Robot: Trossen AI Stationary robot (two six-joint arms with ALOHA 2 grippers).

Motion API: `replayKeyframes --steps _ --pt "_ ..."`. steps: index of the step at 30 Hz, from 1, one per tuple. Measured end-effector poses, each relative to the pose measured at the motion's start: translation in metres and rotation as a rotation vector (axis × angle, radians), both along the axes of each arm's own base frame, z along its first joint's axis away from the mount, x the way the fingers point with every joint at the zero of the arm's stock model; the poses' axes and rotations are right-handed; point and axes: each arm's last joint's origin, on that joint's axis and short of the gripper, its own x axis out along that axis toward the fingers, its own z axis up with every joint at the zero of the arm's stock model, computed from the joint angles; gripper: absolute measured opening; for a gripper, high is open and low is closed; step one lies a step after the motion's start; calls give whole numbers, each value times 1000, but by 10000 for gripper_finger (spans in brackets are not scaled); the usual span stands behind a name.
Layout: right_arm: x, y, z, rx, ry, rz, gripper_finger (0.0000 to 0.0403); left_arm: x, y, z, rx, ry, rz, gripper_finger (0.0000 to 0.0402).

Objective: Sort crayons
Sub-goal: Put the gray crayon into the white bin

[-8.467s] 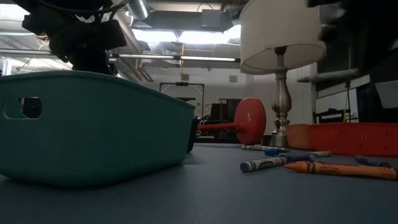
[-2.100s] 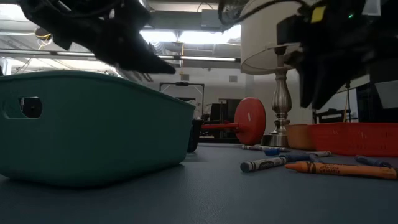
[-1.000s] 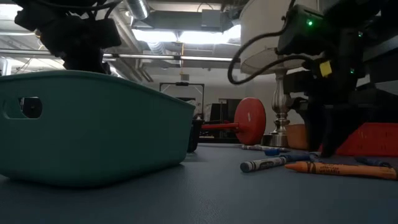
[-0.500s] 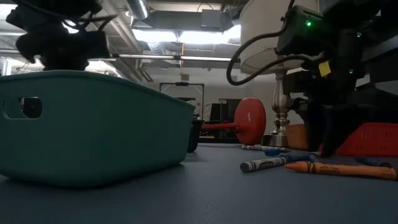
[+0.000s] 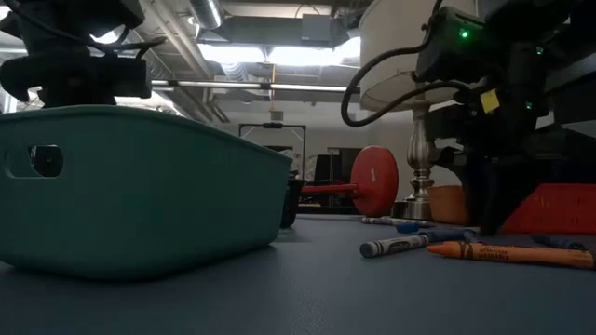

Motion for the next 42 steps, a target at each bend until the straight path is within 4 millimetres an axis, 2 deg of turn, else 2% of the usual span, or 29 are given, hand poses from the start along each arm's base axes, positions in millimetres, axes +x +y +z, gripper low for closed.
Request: replayKeyframes --steps 10,17,22,27,35,38,42 --pt "0 0 0 -1 -1 0 18 1 -24 1 -69 -37 -75 96" --pt "3 0 4 -4 -9 -1 16 -1 -43 -2 -112 -35 -98 96" --pt "13 2 16 -1 -37 -2 15 -2 -54 -9 -118 3 -122 96" --pt "22 3 36 -1 -30 -2 15 1 -64 -17 -106 33 -160 96" --pt "38 11 83 21 -61 -34 15 7 -69 -31 -65 61 -159 96" --pt "42 22 100 29 -91 -4 15 8 -69 -33 -40 61 -148 96" --pt "42 48 120 49 -143 79 15 9 -69 -32 -30 45 -141 96"
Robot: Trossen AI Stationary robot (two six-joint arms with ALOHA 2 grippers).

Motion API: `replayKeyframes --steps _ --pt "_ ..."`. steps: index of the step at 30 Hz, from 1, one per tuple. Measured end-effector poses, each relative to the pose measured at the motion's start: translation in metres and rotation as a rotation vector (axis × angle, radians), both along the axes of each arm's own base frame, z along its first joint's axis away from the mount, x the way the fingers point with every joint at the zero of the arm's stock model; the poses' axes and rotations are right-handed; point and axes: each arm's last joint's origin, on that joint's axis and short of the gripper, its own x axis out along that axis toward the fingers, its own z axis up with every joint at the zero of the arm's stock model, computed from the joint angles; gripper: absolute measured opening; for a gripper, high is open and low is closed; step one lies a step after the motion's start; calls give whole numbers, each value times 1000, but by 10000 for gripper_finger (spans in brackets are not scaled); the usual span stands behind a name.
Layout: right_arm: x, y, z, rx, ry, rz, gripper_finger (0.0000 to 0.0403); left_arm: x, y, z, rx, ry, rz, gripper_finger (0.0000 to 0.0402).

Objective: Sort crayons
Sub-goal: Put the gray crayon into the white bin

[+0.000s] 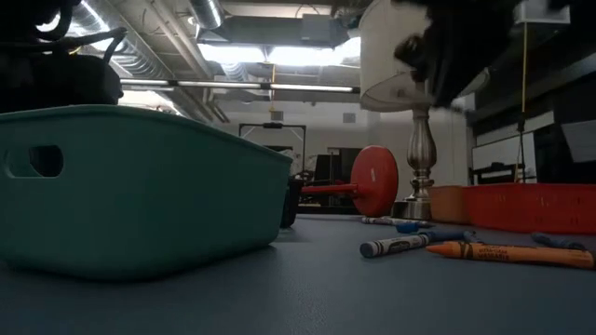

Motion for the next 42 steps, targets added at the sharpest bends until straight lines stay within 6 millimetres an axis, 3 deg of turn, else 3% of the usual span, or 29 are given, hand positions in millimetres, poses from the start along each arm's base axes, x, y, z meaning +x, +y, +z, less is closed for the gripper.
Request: replayKeyframes --steps 4,10,23,33,42 --pt "-6 27 10 19 -27 53 15 2 -1 1 -7 -21 2 96" --pt "-30 60 8 35 43 -30 15 2 -1 1 -8 -23 2 96" --pt "-100 98 -13 -57 300 -314 15 2 -1 1 -8 -23 2 96" --pt "-130 111 -36 -76 386 -368 22 3 -1 2 -15 -36 2 96" --pt "-135 105 -47 -100 436 -375 92 5 -3 3 -29 -62 2 96"
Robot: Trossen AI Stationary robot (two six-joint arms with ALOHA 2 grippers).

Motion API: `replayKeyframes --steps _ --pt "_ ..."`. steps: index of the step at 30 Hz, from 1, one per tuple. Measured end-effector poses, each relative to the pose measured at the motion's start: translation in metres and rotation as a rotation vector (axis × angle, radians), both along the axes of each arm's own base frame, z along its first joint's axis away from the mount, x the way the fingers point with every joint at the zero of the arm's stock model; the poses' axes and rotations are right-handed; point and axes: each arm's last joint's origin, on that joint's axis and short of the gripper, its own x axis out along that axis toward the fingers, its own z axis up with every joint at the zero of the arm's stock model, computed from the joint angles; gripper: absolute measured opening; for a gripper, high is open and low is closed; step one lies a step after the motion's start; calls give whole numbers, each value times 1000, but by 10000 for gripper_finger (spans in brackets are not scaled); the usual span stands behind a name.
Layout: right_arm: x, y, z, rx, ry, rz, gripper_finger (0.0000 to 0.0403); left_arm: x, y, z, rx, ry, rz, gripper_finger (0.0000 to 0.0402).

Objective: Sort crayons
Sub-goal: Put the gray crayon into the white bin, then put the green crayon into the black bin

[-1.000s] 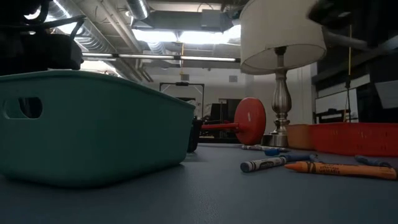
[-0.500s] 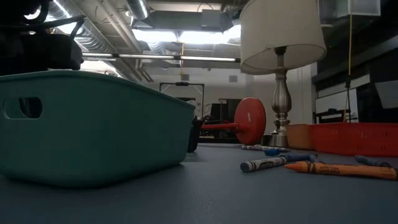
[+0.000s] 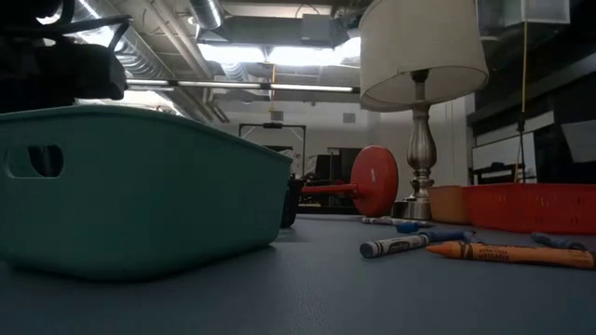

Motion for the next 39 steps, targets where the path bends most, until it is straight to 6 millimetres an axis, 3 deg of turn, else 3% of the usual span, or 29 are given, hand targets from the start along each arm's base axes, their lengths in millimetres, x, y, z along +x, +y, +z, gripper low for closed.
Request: replayKeyframes --steps 8,21,34,39 --pt "0 0 0 1 0 0 121 -3 -5 -3 9 15 -29 96" --pt "1 0 0 -2 -11 3 122 0 -11 -25 79 116 -45 96" --pt "1 0 0 -5 -20 10 122 0 -11 -26 110 107 -40 96" --pt "4 -2 0 -74 -107 22 122 0 -10 -27 126 104 -57 82"
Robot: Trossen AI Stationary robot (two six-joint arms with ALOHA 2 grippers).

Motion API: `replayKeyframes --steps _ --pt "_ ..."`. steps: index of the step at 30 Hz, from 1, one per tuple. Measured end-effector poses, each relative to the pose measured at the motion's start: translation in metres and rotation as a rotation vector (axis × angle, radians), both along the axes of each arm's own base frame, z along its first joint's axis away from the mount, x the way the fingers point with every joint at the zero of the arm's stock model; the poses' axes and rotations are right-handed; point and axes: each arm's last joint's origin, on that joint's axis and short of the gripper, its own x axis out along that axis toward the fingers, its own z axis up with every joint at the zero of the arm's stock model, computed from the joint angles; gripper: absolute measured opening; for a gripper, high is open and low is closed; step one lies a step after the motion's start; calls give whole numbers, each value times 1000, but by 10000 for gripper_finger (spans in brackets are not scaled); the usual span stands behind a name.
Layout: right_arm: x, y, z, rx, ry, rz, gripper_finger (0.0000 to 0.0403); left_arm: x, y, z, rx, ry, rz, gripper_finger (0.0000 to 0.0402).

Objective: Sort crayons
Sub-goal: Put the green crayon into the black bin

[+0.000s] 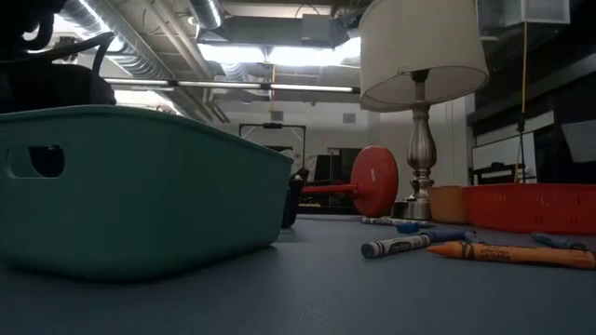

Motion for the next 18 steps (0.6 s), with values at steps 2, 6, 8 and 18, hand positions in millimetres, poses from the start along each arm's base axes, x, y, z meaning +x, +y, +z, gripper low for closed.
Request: replayKeyframes --steps 2,6,8,18 --pt "2 -1 0 -35 -51 4 122 0 0 0 5 -2 -1 68" --pt "6 0 1 -62 -138 8 122 0 0 0 9 -6 2 37" --pt "7 1 1 -58 -167 8 122 0 1 0 10 -5 2 24" --pt "15 5 3 -76 -320 4 122 -1 2 5 -4 -27 2 5"
